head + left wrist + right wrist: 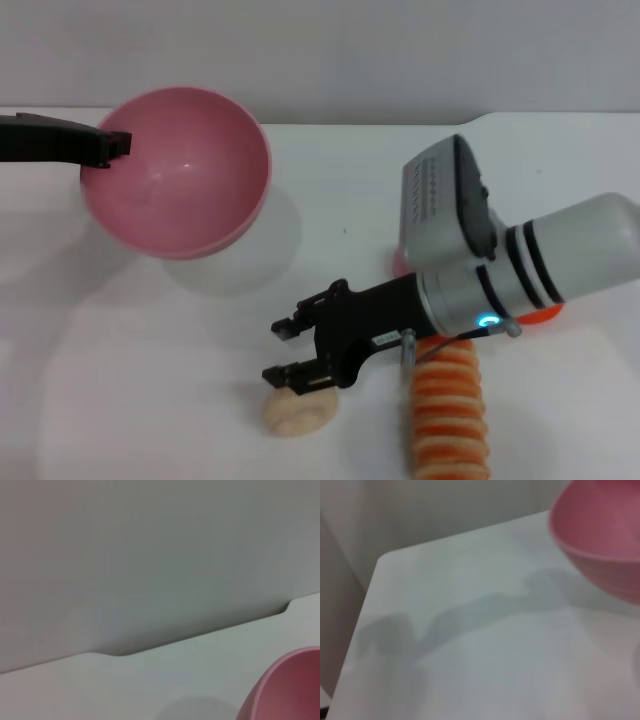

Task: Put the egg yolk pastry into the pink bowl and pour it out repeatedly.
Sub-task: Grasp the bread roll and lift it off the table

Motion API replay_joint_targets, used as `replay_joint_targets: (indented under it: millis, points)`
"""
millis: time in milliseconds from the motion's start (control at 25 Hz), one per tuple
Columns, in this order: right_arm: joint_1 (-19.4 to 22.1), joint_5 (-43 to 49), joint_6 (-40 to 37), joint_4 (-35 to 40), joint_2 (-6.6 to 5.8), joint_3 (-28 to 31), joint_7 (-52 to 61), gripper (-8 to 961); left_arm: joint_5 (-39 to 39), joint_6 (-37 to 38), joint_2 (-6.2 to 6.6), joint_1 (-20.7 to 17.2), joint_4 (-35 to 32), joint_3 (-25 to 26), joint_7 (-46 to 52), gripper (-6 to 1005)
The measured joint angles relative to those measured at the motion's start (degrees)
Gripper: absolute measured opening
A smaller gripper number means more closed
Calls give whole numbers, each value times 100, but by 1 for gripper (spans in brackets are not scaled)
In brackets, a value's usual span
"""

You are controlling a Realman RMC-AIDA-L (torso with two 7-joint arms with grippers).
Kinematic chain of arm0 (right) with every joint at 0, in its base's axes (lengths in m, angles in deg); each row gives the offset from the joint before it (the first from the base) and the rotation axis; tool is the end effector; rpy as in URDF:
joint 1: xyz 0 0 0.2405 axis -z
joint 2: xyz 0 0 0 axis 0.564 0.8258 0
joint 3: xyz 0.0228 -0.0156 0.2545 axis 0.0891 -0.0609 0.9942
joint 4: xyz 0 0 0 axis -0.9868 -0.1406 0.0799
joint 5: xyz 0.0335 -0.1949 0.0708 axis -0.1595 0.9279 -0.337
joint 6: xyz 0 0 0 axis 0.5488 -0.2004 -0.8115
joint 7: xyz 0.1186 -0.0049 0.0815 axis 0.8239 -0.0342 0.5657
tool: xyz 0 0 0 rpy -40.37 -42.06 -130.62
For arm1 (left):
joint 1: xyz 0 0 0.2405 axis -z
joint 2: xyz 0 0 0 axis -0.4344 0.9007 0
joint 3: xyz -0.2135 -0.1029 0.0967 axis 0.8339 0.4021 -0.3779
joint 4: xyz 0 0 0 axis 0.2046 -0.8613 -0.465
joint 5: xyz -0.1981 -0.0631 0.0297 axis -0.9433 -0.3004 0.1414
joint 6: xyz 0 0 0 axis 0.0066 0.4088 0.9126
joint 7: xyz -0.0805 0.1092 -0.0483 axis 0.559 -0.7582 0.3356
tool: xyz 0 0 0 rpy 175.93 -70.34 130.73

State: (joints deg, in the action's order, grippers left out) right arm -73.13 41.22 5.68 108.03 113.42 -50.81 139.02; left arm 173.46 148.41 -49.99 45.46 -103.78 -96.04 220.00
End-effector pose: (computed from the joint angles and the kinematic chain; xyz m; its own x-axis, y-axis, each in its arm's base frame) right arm 0.1631 0.3268 -0.1238 0.9661 -0.2149 -0.1433 -0.2131 -0.9766 0.0280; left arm -0.2166 0.3609 0.0817 0.6715 0.6431 0.3681 0.7229 -0.4595 -0.5160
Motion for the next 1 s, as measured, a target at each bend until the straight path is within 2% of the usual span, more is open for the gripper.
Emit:
replay_joint_targets:
  millis: [400,1000]
  points:
    - [156,-145,290,35,0,-590,11,573,19,140,1,32,10,-29,4,1]
    - [299,49,200,-36,-83,-647,302,552,34,128,1,84,85,-40,-24,0]
